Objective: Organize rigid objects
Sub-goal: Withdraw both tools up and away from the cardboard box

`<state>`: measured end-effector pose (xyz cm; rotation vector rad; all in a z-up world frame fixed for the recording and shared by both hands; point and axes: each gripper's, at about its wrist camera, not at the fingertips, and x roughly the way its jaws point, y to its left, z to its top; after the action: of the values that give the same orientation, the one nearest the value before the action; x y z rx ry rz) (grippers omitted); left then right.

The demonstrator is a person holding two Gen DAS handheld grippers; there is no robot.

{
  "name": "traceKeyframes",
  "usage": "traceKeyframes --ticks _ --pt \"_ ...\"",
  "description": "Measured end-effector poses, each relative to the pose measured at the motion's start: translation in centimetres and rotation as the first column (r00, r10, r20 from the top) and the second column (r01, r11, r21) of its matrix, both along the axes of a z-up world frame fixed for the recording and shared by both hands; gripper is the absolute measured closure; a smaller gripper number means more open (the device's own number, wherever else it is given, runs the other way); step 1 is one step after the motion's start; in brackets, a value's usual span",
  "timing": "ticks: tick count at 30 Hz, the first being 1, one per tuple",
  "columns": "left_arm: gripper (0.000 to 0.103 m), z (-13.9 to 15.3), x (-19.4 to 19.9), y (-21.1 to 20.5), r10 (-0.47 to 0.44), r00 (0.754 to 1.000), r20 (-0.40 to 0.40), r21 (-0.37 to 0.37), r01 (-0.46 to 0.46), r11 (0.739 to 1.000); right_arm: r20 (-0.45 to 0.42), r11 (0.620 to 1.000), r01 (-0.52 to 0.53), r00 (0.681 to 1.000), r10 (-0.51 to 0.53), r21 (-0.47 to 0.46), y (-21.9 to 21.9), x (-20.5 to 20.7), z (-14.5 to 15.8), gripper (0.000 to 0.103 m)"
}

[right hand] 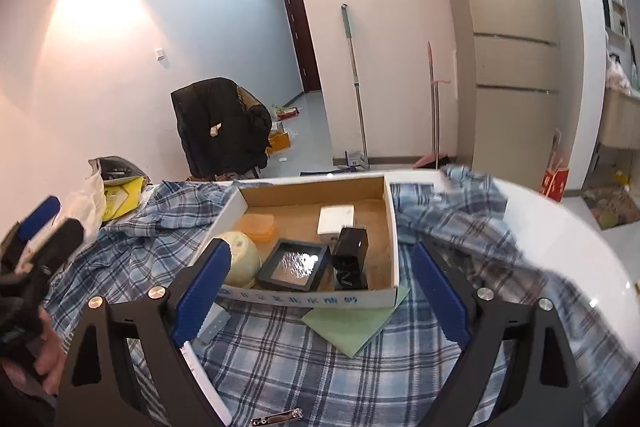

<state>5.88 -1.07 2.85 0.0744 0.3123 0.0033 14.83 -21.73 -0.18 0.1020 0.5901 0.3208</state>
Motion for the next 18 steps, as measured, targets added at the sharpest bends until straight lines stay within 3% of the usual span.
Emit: traceKeyframes --ticks 3,5,7,9,18 --pt "0.000 -3.1 2.0 -0.3 -0.019 0.995 -0.094 0.077 0.026 0.997 -0.031 0.998 -0.017 0.999 0.015 -0.068 0.4 0.7 -1.8 0.012" --pt "0.000 -4.2 3.1 -0.1 -0.035 0.987 -0.160 0.046 0.043 0.998 -0.032 0.994 0.010 0.999 -0.014 -0.112 0.4 0.9 -2.6 0.012" --pt "0.000 -4.6 4.1 0.7 -0.084 0.968 -0.235 -0.043 0.076 0.996 -0.044 0.994 0.006 0.999 -0.011 -0.107 0.1 1.0 -2.9 0.012" --pt "0.000 -4.8 4.2 1.1 -0.090 0.965 -0.244 -0.074 0.075 0.994 -0.062 0.996 -0.001 0.998 -0.004 -0.084 -0.2 1.0 -3.1 0.012" --pt "0.000 -6.1 4.8 1.0 -0.067 0.955 -0.289 -0.066 0.050 0.997 -0.091 0.997 0.019 0.995 -0.026 -0.071 -0.8 1.3 -4.2 0.012"
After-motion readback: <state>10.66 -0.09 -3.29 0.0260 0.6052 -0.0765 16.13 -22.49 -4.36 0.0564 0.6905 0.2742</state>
